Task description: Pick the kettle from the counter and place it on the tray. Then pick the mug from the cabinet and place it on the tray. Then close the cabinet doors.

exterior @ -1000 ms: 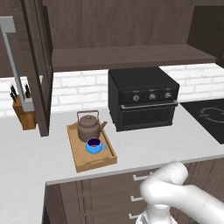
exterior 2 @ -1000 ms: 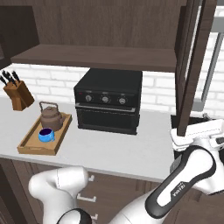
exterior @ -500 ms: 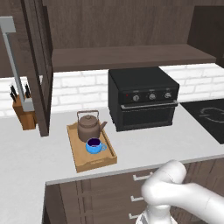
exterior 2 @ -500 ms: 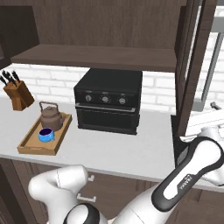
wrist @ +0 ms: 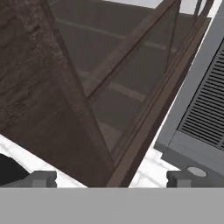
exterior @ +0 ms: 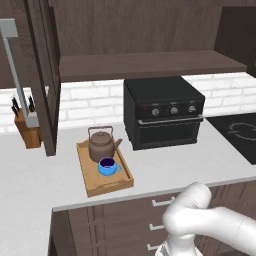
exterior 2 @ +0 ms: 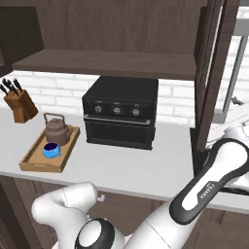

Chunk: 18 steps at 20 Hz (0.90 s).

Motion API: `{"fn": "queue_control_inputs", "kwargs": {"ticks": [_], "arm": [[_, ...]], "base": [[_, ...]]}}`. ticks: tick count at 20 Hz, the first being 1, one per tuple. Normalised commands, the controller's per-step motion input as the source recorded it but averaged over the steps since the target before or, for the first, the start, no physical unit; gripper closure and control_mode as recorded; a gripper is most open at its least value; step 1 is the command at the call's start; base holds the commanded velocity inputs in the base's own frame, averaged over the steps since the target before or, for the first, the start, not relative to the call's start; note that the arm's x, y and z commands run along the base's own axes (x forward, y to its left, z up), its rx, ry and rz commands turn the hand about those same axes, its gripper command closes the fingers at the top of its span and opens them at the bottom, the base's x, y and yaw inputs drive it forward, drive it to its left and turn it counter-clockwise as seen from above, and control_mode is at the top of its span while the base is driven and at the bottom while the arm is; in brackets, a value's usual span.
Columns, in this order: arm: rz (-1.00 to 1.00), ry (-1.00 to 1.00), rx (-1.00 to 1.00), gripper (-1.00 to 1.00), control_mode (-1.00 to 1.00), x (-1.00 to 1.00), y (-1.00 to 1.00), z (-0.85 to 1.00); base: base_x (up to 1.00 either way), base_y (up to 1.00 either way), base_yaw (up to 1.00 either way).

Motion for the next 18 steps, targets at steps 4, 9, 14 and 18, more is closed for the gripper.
{"fn": "queue_control_inputs", "kwargs": {"ticks": [4,9,14,18], "arm": [[0.03,0.00,-0.28,-1.00,-1.00,0.00,0.25,0.36],[0.00,0.01,-0.31,-1.00,-1.00,0.00,0.55,0.15],[0.00,0.12,-0.29,-1.00,-1.00,0.05,0.76,0.00],[0.00,0.16,-0.27,-1.00,-1.00,0.06,0.83,0.00]], "base": [[0.00,0.00,0.00],[0.00,0.00,0.00],[0.00,0.00,0.00],[0.00,0.00,0.00]]}}
